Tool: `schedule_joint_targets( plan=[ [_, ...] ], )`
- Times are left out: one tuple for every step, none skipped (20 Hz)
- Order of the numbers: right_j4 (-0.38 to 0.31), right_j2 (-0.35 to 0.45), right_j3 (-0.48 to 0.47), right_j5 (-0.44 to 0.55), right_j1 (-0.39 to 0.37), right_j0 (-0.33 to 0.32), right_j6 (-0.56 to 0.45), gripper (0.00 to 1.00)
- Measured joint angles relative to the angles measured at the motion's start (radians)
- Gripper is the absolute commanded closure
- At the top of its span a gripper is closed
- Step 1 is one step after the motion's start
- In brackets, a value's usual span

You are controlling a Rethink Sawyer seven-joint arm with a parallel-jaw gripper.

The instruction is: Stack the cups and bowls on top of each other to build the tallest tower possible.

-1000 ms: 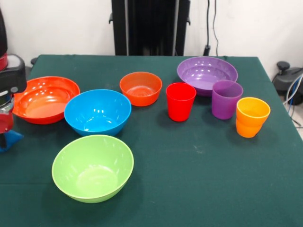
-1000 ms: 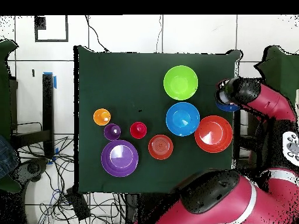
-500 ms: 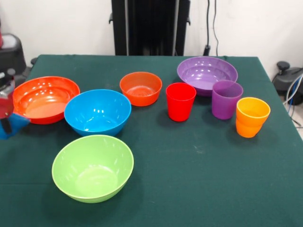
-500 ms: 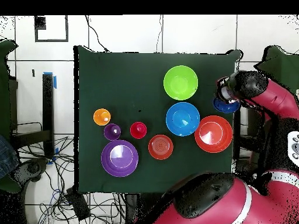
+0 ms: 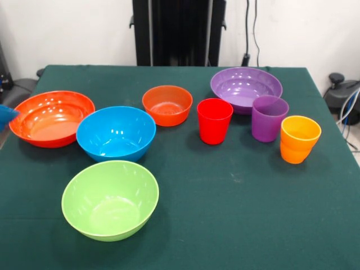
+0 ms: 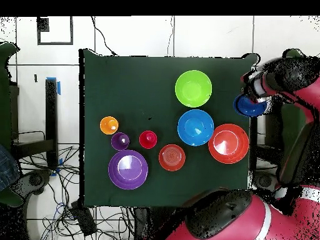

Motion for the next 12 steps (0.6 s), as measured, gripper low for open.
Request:
schedule_joint_targets(
  plan=[
    [0.005,-0.003,-0.025,0.024,0.0,0.001,0.0,1.0],
    [0.009,-0.004,-0.041,0.038,0.001,0.001,0.0,1.0],
    [0.012,-0.006,-0.059,0.053,0.002,0.002,0.0,1.0],
    [0.015,-0.008,-0.077,0.068,0.002,0.004,0.0,1.0],
    [0.018,-0.01,-0.09,0.076,0.003,0.004,0.0,1.0],
    [0.022,-0.015,-0.118,0.092,0.006,0.008,0.0,1.0],
    [0.025,-0.019,-0.138,0.101,0.009,0.011,0.0,1.0],
    [0.027,-0.023,-0.159,0.107,0.012,0.015,0.0,1.0],
    [0.028,-0.03,-0.181,0.11,0.018,0.021,0.0,1.0],
    [0.028,-0.036,-0.204,0.114,0.023,0.027,0.0,1.0],
    [0.028,-0.045,-0.243,0.116,0.037,0.037,0.0,1.0],
    [0.028,-0.05,-0.264,0.116,0.046,0.043,0.0,1.0]
  ],
)
